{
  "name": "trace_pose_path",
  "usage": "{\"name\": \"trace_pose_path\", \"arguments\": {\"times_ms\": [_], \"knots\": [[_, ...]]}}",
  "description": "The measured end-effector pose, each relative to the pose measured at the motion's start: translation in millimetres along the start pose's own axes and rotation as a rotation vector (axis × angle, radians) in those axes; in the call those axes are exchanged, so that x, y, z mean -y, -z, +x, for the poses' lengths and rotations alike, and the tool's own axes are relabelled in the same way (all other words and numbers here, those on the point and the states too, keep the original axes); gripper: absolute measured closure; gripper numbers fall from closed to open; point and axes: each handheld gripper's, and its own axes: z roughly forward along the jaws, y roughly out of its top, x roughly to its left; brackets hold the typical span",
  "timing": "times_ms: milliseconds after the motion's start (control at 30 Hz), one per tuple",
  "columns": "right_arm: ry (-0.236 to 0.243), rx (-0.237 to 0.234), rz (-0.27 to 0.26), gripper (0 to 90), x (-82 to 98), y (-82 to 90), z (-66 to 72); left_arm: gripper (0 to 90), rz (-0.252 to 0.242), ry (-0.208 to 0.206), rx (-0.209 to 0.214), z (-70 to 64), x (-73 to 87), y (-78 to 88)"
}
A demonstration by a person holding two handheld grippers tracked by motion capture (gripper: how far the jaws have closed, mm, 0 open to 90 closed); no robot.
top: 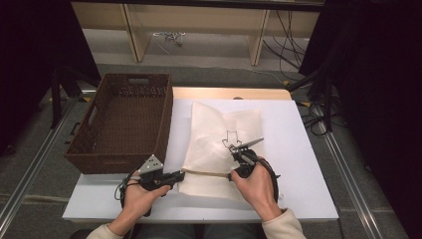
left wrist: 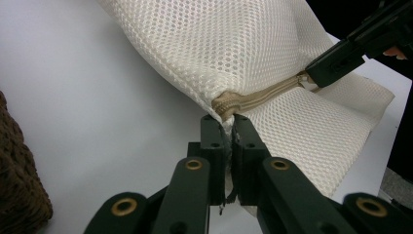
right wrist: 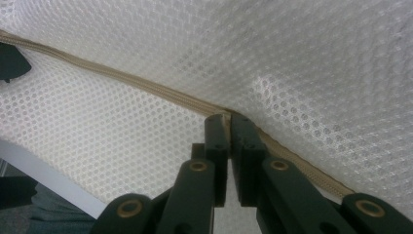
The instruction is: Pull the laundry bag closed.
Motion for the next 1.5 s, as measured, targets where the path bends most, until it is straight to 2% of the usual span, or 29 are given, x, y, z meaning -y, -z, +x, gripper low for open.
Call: {"name": "trace_pose_path", "arguments": {"times_ms": [33,67,100,167,200,233,267,300,333,400,433,467,667,700,733,833,1100,1133,1200,1233,1267,1367,1433,1500], "knots": [[0.000,0.000,0.004,87.7,0.0,0.7,0.0,85.0,0.001,-0.004,-0.002,0.1,0.2,0.1],[-0.029,-0.001,0.024,87.6,0.3,2.4,1.9,85.0,0.003,-0.004,-0.003,0.2,0.3,0.1],[-0.010,-0.002,0.018,87.7,0.2,2.3,-0.1,85.0,0.005,-0.017,0.001,0.8,0.2,0.3],[-0.008,-0.006,0.012,87.6,0.7,2.0,-0.3,85.0,0.003,-0.016,0.000,0.0,0.0,0.2],[0.039,0.000,-0.018,87.6,0.6,0.0,-3.2,85.0,0.007,-0.012,-0.005,0.0,0.0,0.7],[0.032,0.001,-0.014,87.6,0.5,0.6,-2.5,85.0,0.001,-0.005,-0.003,0.1,0.2,0.4],[0.058,0.001,-0.020,87.6,0.0,0.1,-4.1,85.0,0.005,-0.005,-0.005,0.1,0.0,0.8],[0.029,0.000,-0.014,87.7,0.5,1.0,-2.4,85.0,0.004,-0.005,-0.005,-0.1,0.1,0.8],[0.019,-0.002,-0.014,87.7,0.6,0.9,-1.7,85.0,0.005,-0.005,-0.005,-0.2,0.1,0.8],[0.020,0.000,-0.011,87.7,0.7,1.0,-2.1,85.0,0.006,-0.002,-0.005,-0.1,-0.1,1.0],[-0.029,-0.004,0.017,87.7,0.9,2.9,0.4,85.0,0.005,-0.004,-0.004,0.0,0.1,0.9],[-0.036,-0.004,0.020,87.7,1.0,3.2,0.5,85.0,0.005,-0.004,-0.004,-0.2,0.2,0.7],[-0.032,-0.003,0.023,87.6,1.0,3.6,-1.0,85.0,0.007,-0.003,-0.005,0.0,0.4,0.6],[-0.047,-0.006,0.023,87.6,1.2,3.7,-0.1,85.0,0.008,-0.004,-0.007,-0.1,0.4,0.6],[-0.046,-0.006,0.024,87.6,1.3,3.8,0.0,85.0,0.010,-0.018,-0.003,0.8,0.0,0.8],[-0.025,-0.012,0.021,87.6,1.3,3.4,-1.3,85.0,0.007,0.000,-0.002,0.4,0.8,0.3],[-0.033,-0.001,0.021,87.6,1.6,2.6,-0.5,85.0,0.011,0.000,-0.010,-0.5,1.0,0.8],[0.014,0.000,-0.007,87.6,1.5,0.7,-3.6,85.0,0.010,-0.002,-0.010,-0.5,0.9,0.8],[0.022,0.003,-0.011,87.6,1.0,1.4,-3.9,85.0,0.004,0.001,-0.002,0.2,1.0,0.3],[-0.022,-0.001,0.014,87.6,1.0,3.2,-0.9,85.0,0.006,0.002,-0.001,0.4,0.8,0.3],[-0.037,-0.006,0.023,87.6,1.1,3.9,-0.1,85.0,0.006,0.002,-0.001,0.4,0.9,0.2],[-0.038,-0.010,0.023,87.6,1.3,3.4,-0.7,85.0,0.009,0.003,-0.004,-0.3,1.4,0.3],[0.014,-0.006,-0.009,87.6,1.5,1.5,-4.2,85.0,0.010,-0.001,-0.011,-0.7,1.2,0.7],[-0.007,0.017,0.002,87.6,1.4,3.2,-3.3,85.0,0.008,0.000,-0.002,0.3,1.2,0.5]]}}
